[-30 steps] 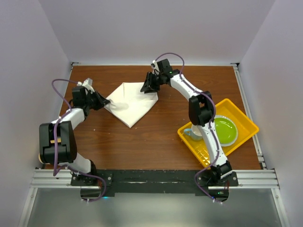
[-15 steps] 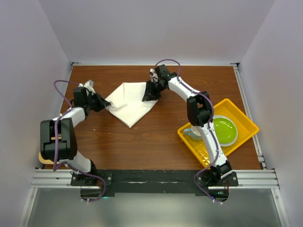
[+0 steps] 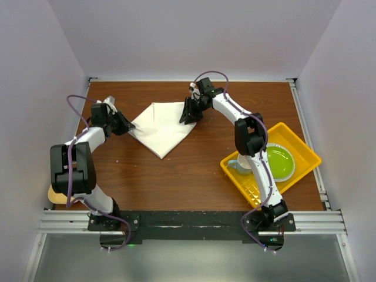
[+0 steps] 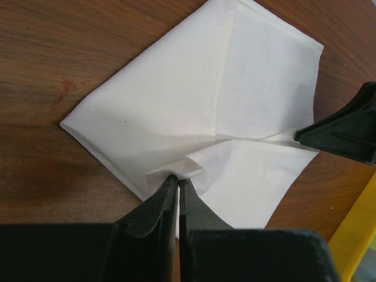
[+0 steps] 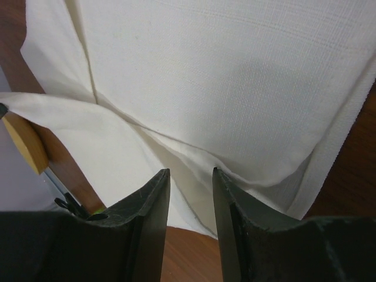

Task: Fold the napkin, place the utensils inside, and roll it up
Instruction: Fold the napkin

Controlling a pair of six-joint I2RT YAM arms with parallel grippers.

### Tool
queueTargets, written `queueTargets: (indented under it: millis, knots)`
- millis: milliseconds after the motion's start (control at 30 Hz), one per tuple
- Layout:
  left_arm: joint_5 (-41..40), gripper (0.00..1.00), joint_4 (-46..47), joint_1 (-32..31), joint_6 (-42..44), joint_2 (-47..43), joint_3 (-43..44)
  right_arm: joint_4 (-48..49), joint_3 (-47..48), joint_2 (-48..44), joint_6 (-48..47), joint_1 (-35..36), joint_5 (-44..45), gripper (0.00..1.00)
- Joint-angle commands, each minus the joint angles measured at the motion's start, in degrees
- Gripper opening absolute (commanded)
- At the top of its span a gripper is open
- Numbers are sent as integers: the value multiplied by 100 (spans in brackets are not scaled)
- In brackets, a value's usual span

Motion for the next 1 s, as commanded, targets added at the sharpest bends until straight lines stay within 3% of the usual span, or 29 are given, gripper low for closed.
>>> queueTargets:
  millis: [0,200,433,667,967]
  knots:
    - [-370,24,-326,60,163,127,397,414,381,-341,178,-23,-82,41]
    - [-907,51,-880,51,339,-83,740,749,609,-8,433,-40,-214,43]
    - [-441,54,-994,16,23,-189,731,406,820,177,143,-76,-38,43]
    - [-1582,65,-1811,-422,119,91,1178,125,829,239,-208,-93,58,43]
    - [-2339,65,-2243,-889,189,839,1900,-113,592,99,-525,-102,138,42]
